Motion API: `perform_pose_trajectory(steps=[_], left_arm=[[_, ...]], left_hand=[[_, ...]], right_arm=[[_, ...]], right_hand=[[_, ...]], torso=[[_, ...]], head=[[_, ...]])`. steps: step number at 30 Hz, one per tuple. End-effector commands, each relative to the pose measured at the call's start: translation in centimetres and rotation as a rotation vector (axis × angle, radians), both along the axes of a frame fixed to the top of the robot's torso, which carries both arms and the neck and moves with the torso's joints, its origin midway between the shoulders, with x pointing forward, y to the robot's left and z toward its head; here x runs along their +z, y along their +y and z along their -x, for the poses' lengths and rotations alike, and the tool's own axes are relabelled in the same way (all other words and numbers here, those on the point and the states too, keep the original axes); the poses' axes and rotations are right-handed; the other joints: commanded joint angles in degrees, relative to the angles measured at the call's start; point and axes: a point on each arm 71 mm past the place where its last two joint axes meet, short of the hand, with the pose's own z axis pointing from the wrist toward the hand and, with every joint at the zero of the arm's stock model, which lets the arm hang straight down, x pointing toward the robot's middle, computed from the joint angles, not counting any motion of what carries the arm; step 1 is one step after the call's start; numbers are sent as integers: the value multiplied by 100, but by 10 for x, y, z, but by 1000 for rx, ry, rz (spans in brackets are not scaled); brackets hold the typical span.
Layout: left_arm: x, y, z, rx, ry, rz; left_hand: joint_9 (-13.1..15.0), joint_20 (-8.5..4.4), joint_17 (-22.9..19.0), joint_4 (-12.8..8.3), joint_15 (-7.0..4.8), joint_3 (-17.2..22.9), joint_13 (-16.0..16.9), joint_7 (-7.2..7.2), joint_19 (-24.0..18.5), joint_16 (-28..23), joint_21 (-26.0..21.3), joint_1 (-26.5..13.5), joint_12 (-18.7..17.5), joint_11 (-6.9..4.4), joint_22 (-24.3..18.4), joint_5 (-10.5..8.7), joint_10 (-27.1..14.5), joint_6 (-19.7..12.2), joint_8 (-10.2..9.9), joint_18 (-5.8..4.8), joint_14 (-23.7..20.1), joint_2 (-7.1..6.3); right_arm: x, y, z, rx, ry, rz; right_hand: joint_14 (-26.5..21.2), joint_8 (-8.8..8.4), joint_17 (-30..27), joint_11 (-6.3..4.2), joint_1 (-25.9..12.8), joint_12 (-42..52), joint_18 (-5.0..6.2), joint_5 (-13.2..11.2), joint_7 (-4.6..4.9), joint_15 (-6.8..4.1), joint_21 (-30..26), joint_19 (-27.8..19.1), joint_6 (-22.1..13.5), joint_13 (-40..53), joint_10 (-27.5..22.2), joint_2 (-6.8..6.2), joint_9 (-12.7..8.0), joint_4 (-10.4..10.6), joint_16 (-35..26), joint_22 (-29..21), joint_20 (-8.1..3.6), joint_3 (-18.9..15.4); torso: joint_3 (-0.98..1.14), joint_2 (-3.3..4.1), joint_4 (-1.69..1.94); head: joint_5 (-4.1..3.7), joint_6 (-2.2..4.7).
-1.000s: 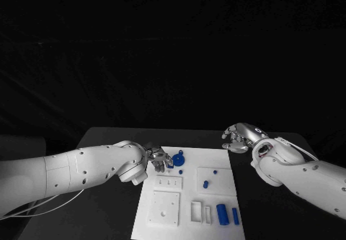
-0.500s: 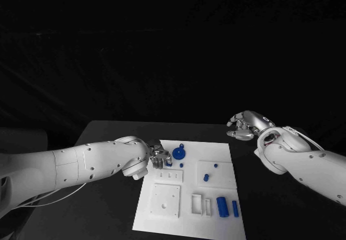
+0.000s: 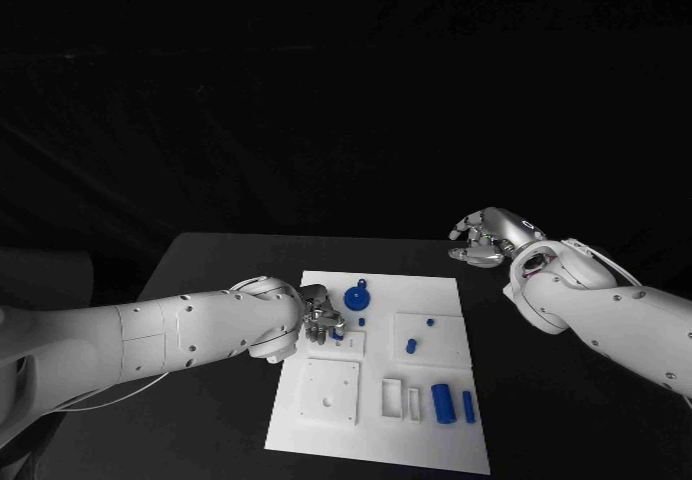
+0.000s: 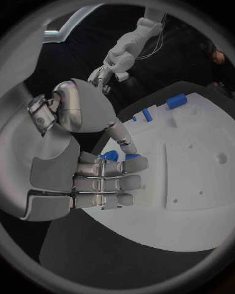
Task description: Assemble the parts on the task board
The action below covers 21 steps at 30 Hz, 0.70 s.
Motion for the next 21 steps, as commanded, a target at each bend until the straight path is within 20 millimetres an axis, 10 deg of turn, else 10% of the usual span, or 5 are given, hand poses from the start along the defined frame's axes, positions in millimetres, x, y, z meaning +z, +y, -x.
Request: perform_pose_trajectory(steps=[1, 21], left_arm=[[0, -2, 1, -38, -12, -40], [-5, -2, 2, -53, 10, -52]], left_hand=[[86, -413, -9, 0, -32, 45, 13, -675, 31, 40, 43, -5, 24, -116, 104, 41, -89, 809, 13, -44, -10, 67], [274, -460, -35, 3, -72, 45, 129, -729, 60, 217, 161, -61, 226, -138, 94, 42, -42, 938, 9, -44, 28, 65]], right_arm=[[1, 1, 0, 11, -4, -1], [0, 0, 0, 11, 4, 3]], right_hand=[[35, -10, 8, -30, 65, -7, 392, 33, 31, 2, -32, 9, 1, -7, 16, 15, -2, 0, -31, 1, -36, 1], [34, -6, 12, -32, 72, -4, 392, 56, 29, 0, -35, 7, 10, -15, 14, 27, -1, -7, -35, 4, -39, 0]], torso=[[-4, -3, 5], [-3, -8, 9]], head=[[-5, -37], [-17, -93]])
